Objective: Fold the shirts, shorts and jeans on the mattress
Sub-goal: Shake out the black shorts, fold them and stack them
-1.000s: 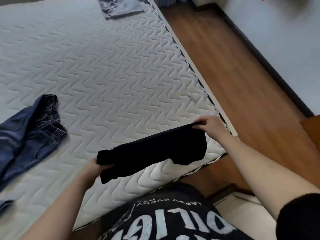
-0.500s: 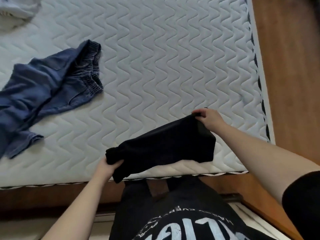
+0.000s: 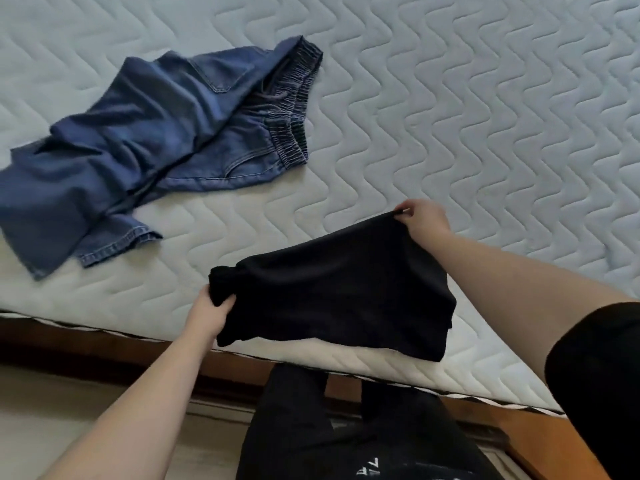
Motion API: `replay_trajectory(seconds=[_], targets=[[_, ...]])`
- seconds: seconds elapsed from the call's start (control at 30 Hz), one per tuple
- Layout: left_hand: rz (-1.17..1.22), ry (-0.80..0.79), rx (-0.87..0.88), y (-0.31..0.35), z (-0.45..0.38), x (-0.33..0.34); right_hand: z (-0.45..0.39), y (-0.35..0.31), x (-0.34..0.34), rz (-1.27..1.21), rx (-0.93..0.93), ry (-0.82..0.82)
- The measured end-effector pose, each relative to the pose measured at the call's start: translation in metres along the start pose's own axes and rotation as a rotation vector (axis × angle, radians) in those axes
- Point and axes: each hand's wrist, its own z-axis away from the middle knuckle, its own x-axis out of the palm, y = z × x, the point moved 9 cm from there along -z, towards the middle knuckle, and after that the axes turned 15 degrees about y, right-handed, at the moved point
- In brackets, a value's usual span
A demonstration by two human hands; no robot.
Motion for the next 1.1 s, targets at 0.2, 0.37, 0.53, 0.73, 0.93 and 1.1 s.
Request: replay_trajectory(seconds=[0.2, 0.37, 0.53, 0.73, 0.93, 1.1], targets=[[-0.013, 0.057, 0.009, -0.003, -0.051, -0.019, -0.017, -0.045, 0.043, -0.007, -0.015, -0.026], [-0.325, 0.124, 0.17, 0.017, -0.074, -0.033, -0.016, -0.049, 0.056, -0.056, 0.002, -0.153], [-0.512, 0.049, 0.443, 0.07, -0.067, -0.013, -0.005, 0.0, 0.041, -0.066, 0.057, -0.147], [-0.491, -0.128, 0.677, 0.129, -0.019, 0.066, 0.008, 0.068, 0.04, -0.141, 0.166, -0.181], [-0.529, -0.266, 0.864, 0.172, 0.035, 0.172, 0.016, 0.126, 0.04, -0.227, 0.343, -0.131], [-0.559, -0.218, 1.1, 0.217, 0.066, 0.244, 0.019, 0.153, 0.062, -0.363, 0.474, -0.172]])
